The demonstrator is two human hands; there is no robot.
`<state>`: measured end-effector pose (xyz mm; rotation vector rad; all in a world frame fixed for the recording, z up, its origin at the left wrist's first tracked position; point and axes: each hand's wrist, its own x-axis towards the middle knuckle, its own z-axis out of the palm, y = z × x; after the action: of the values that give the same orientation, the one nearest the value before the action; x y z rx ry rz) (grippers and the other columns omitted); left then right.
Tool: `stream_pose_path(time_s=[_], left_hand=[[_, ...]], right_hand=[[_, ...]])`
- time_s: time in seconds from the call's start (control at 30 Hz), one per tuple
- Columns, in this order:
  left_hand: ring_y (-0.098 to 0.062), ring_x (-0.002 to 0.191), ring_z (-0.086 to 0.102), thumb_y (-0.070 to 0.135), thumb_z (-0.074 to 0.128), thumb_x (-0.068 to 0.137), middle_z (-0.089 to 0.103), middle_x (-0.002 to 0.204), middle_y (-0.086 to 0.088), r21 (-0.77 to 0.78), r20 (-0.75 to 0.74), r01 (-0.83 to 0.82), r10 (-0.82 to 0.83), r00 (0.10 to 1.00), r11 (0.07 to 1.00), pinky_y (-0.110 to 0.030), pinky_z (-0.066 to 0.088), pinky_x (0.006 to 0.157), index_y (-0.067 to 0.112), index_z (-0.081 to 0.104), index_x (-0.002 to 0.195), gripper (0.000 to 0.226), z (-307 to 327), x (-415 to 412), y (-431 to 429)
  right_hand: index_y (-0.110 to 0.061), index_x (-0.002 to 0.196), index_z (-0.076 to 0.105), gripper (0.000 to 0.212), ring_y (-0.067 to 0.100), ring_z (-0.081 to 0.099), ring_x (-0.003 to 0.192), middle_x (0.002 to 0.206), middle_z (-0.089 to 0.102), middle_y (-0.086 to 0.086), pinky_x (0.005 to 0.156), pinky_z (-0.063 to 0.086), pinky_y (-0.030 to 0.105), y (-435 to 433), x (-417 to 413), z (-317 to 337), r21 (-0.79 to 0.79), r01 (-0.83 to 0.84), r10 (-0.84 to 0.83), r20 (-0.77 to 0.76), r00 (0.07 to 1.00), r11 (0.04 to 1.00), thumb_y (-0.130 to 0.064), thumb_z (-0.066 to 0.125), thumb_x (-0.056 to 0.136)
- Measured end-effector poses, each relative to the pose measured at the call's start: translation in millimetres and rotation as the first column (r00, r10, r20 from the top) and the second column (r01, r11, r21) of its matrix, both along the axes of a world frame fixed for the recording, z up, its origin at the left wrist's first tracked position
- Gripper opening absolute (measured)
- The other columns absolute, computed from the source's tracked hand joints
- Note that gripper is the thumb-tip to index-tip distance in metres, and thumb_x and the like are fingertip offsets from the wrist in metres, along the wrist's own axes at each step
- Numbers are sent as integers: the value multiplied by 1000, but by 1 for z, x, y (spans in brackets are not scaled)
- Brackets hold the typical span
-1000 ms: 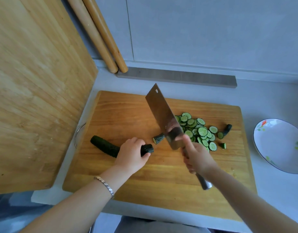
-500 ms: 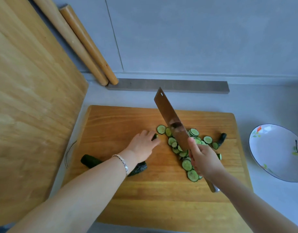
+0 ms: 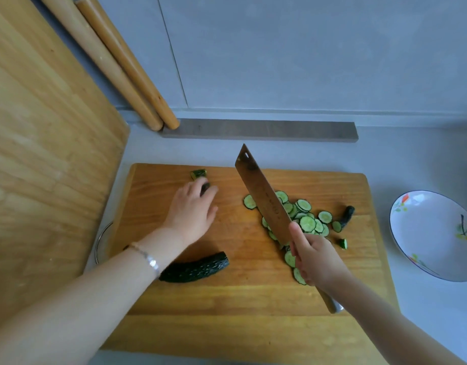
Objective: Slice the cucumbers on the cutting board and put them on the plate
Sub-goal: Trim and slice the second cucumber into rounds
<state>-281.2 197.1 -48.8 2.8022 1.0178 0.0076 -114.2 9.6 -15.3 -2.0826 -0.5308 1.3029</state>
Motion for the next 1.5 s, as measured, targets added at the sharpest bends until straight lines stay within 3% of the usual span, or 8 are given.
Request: stream_pose_path(time_s=[0.13,0.23,0.37,0.43,0.5,0.6,0.9,1.5], left_hand=[[-14,106,48,61,39,84,48,120,3,-227,-72,64,-82,994,972,-29,43,90,19,47,124,58,0,-38,-53],[-20,97,53,49,57,83,55,112,-2,-215,-118,56,-83,990,975,-32,47,80,15,51,121,52,-18,-60,-72],[-23,70,59,31,78,70,62,85,-5,-172,-17,13,-17,1000,985,-32,51,54,8,64,103,43,-33,-61,-89],[-24,74,60,31,76,72,63,88,-7,-165,39,1,6,999,986,-34,51,58,8,64,106,43,-35,-50,-100],[-24,90,56,37,64,83,60,104,-4,-188,70,-23,37,997,982,-35,49,74,12,56,121,47,-34,-35,-112],[-16,104,48,45,50,90,53,115,5,-190,93,-109,128,987,976,-27,39,85,24,42,133,49,-35,-20,-122],[-24,80,60,31,76,73,65,89,-2,-228,265,-174,233,936,958,-34,46,67,12,69,98,32,-43,-15,-126],[-21,69,59,28,82,66,64,80,1,-232,331,-147,221,918,961,-32,48,57,13,70,91,31,-42,-15,-123]], right_hand=[[-11,65,43,53,11,28,36,43,34,-5,37,25,19,-15,-7,1,-52,11,-12,-18,1000,999,-58,37,90],[-11,65,45,54,11,28,36,42,34,-5,38,24,19,-26,-13,2,-80,7,-8,-17,1000,997,-57,37,90],[-11,65,45,54,11,29,35,42,36,-5,40,26,19,-38,-21,4,-85,-21,21,-9,1000,996,-58,37,90],[-11,65,45,55,11,29,36,42,36,-5,40,26,19,-43,-24,6,-88,-36,36,-2,999,995,-60,35,89],[-11,65,44,57,12,28,37,44,36,-4,40,25,19,-46,-26,9,-84,-36,36,-8,999,996,-62,33,86],[-11,64,42,57,12,27,37,45,35,-2,40,25,19,-49,-29,12,-85,-40,40,2,999,996,-62,32,88],[-12,63,41,56,11,28,34,44,36,-3,38,25,18,-46,-36,10,-124,-131,138,50,989,984,-61,32,89],[-16,63,35,55,13,27,42,49,30,-4,48,25,27,-34,-37,-8,-179,-225,249,129,960,958,-63,30,89]])
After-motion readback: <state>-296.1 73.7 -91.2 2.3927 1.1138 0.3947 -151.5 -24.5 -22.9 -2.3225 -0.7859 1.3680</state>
